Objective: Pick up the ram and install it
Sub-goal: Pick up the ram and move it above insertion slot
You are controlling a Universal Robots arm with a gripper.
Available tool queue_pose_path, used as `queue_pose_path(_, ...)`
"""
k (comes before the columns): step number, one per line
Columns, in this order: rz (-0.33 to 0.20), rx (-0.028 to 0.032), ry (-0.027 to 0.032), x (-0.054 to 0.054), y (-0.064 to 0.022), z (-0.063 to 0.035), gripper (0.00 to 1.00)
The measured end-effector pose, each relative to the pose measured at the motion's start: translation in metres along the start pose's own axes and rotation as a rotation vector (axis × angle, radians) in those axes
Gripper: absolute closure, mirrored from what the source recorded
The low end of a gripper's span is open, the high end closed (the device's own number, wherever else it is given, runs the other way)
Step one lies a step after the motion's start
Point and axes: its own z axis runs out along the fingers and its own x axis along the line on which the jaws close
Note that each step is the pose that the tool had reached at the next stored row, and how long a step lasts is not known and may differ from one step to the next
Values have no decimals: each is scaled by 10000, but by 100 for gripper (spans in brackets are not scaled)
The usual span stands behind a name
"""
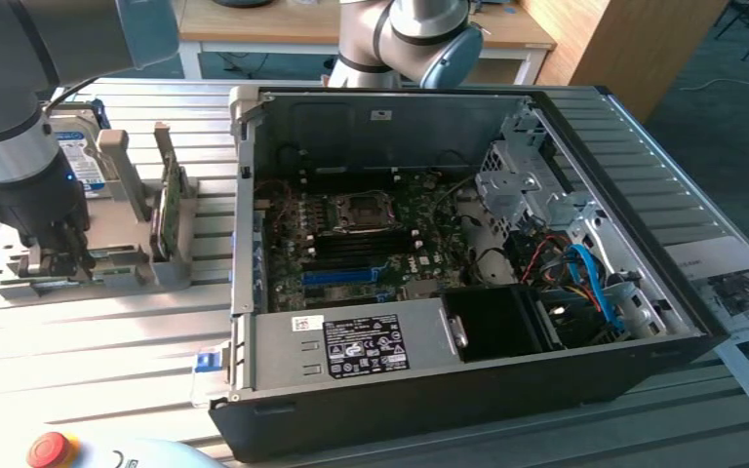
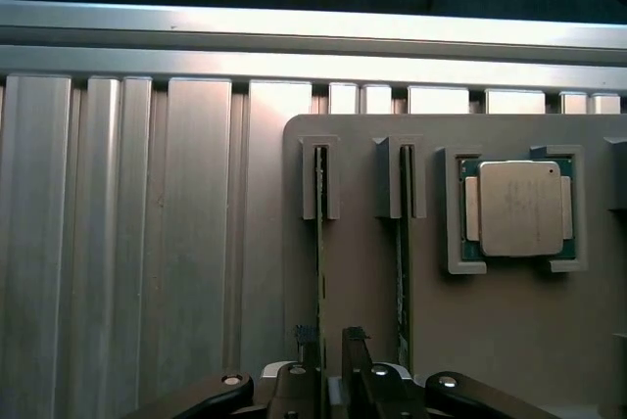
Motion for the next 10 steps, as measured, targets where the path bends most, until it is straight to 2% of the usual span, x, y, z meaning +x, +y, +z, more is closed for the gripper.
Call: queue_pose_path(10,2,1,0,-4,-3,0,76)
